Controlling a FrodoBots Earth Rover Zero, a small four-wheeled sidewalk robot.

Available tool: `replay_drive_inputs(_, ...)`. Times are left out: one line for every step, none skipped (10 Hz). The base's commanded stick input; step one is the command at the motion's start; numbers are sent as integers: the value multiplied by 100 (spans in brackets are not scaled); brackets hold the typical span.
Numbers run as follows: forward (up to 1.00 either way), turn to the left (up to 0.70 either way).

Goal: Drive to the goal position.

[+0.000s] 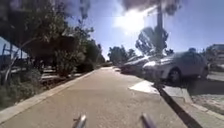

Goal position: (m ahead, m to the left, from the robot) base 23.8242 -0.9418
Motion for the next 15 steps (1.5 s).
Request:
replay_drive_inputs(0,-85)
replay_drive_inputs(0,-85)
replay_drive_inputs(0,-85)
replay_drive_inputs(0,-85)
replay_drive_inputs(0,-85)
replay_drive_inputs(0,-85)
replay_drive_inputs(0,-85)
replay_drive_inputs(0,-85)
replay_drive_inputs(0,-85)
replay_drive_inputs(0,-85)
replay_drive_inputs(0,-85)
replay_drive_inputs(0,-85)
replay_drive_inputs(0,-85)
replay_drive_inputs(0,-85)
replay_drive_inputs(0,-85)
